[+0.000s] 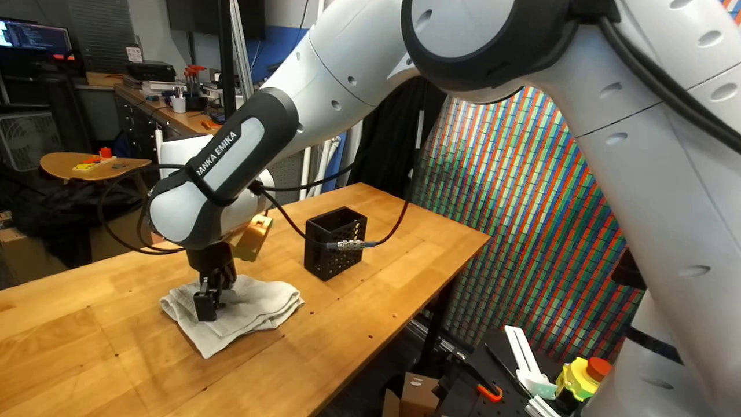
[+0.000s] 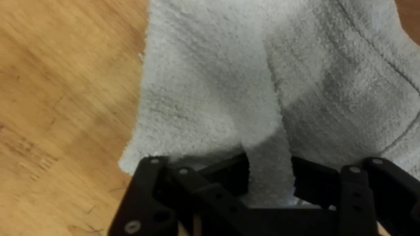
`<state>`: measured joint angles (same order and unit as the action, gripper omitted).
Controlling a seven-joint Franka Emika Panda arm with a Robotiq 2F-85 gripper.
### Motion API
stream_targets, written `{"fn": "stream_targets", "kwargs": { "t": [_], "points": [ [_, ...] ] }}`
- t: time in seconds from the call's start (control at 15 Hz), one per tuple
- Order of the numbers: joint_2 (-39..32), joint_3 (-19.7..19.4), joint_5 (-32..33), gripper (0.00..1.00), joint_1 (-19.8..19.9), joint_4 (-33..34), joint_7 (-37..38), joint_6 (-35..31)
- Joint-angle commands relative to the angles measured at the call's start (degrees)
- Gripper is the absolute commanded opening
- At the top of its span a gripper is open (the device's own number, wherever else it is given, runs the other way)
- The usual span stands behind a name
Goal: Put the towel in the basket
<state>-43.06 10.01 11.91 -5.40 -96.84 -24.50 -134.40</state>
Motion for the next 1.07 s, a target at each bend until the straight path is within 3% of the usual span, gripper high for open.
{"fn": "stream_targets", "kwargs": {
  "t": [0.0, 0.53, 1.0],
  "points": [
    [3.21, 1.19, -1.37, 0.04, 1.21, -2.68, -1.73, 0.02],
    [11.70, 1.88, -2.80, 0.08, 2.12, -8.50, -1.74, 1.34],
    [25.94, 1.03, -5.50, 0.07, 2.28, -17.06, -0.83, 6.58]
  ]
}}
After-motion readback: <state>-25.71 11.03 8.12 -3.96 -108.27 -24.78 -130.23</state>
